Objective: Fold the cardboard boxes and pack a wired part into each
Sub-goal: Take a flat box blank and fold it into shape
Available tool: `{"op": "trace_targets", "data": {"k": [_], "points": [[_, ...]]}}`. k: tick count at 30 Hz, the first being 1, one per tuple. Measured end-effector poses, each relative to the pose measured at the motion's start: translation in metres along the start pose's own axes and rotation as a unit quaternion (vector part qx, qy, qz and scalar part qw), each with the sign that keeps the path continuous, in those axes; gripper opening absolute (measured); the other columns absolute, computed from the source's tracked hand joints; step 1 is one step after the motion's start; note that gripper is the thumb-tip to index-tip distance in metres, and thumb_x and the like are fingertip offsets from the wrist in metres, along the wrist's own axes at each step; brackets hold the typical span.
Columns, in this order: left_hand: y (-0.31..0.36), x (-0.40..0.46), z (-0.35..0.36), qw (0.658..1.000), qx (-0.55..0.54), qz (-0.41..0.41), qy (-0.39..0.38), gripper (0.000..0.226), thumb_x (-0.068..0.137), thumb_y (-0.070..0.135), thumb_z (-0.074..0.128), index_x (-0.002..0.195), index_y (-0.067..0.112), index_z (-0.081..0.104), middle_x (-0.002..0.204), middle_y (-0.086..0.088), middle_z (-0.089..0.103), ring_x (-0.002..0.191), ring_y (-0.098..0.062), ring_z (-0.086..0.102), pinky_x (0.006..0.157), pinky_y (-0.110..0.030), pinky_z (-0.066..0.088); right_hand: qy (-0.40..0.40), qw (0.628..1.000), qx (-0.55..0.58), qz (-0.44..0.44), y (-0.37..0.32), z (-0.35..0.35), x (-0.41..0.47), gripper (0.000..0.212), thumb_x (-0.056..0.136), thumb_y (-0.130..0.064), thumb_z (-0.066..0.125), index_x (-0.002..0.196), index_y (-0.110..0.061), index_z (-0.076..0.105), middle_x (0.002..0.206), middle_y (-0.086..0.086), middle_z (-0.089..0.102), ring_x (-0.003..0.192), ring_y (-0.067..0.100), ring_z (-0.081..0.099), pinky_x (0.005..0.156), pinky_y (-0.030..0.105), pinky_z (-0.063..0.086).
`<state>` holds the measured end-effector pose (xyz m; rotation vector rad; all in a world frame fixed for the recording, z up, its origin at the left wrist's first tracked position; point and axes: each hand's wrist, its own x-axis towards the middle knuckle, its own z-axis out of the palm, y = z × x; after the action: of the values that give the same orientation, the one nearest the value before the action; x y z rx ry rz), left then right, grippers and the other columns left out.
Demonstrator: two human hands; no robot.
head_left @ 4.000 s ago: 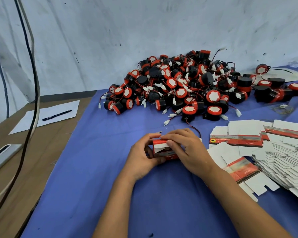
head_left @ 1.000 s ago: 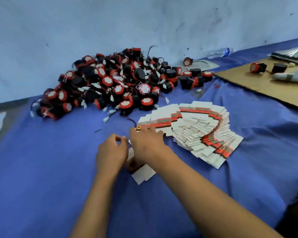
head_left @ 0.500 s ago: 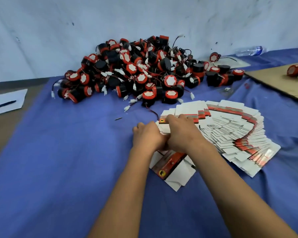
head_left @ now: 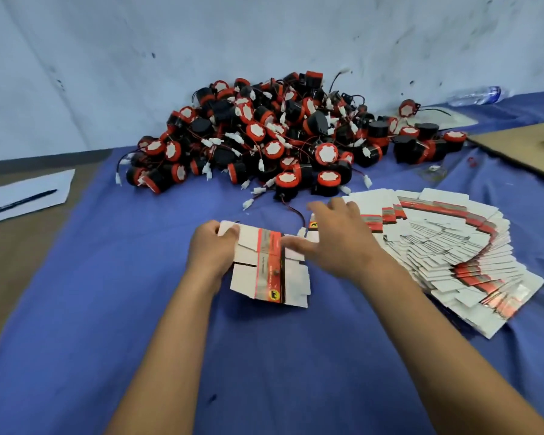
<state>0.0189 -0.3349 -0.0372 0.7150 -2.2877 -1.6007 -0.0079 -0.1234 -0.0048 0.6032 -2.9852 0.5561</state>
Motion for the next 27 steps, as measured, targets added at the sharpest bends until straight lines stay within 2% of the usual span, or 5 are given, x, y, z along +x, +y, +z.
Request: {"op": "trace_targets", "data": {"k": [5,10,17,21,27], "points": [[-0.019,0.004,-0.035,0.997,-0.062,0.041,0.011,0.014,0.102,0.018,0.061,0.093,0.008,0.065,0.077,0.002,0.072,0.068,-0.013,0.068,0.053,-0.026,0.052,-0.144,0.969,0.04,-0.195,-0.055,0.039,0.007,0.146,0.055,-0.081,0.08,0.159,-0.037,-0.014,0.162,-0.005,0.023,0.153,0.019,0.011,0.123,0.062,-0.003],[-0.027,0.012,-0.061,0.979,-0.201,0.032,-0.014,0.027,0.108,0.033,0.052,0.094,0.018,0.069,0.082,0.003,0.075,0.076,-0.018,0.067,0.056,-0.024,0.054,-0.047,0.942,0.279,-0.181,-0.059,0.06,0.009,0.121,0.069,-0.06,0.086,0.162,-0.033,0.014,0.147,-0.017,0.047,0.134,-0.001,0.041,0.117,0.026,0.034],[-0.025,-0.005,-0.055,0.931,-0.196,0.18,-0.251,0.106,0.066,0.061,0.09,0.156,0.042,0.037,0.163,0.015,0.038,0.152,-0.008,0.033,0.117,-0.045,0.043,-0.098,0.64,0.762,0.01,-0.051,0.057,0.014,0.059,0.094,-0.058,0.056,0.129,-0.013,0.066,0.124,0.024,0.069,0.113,0.04,0.066,0.097,0.055,0.055],[-0.02,-0.015,-0.044,0.919,-0.082,0.247,-0.295,0.139,0.062,0.031,0.099,0.162,0.051,0.004,0.168,0.023,0.021,0.155,-0.004,0.025,0.122,-0.054,0.033,-0.191,0.685,0.703,0.007,-0.047,0.058,0.015,0.05,0.093,-0.065,0.058,0.116,-0.025,0.077,0.115,0.013,0.074,0.102,0.027,0.072,0.09,0.045,0.059],[-0.017,-0.02,-0.035,0.926,-0.048,0.317,-0.2,0.141,0.053,0.051,0.1,0.162,0.048,0.01,0.159,0.022,0.041,0.143,-0.003,0.046,0.103,-0.017,0.049,-0.24,0.64,0.729,0.009,-0.048,0.056,0.014,0.056,0.089,-0.066,0.063,0.127,-0.027,0.071,0.129,0.011,0.07,0.11,0.026,0.069,0.093,0.045,0.057]]}}
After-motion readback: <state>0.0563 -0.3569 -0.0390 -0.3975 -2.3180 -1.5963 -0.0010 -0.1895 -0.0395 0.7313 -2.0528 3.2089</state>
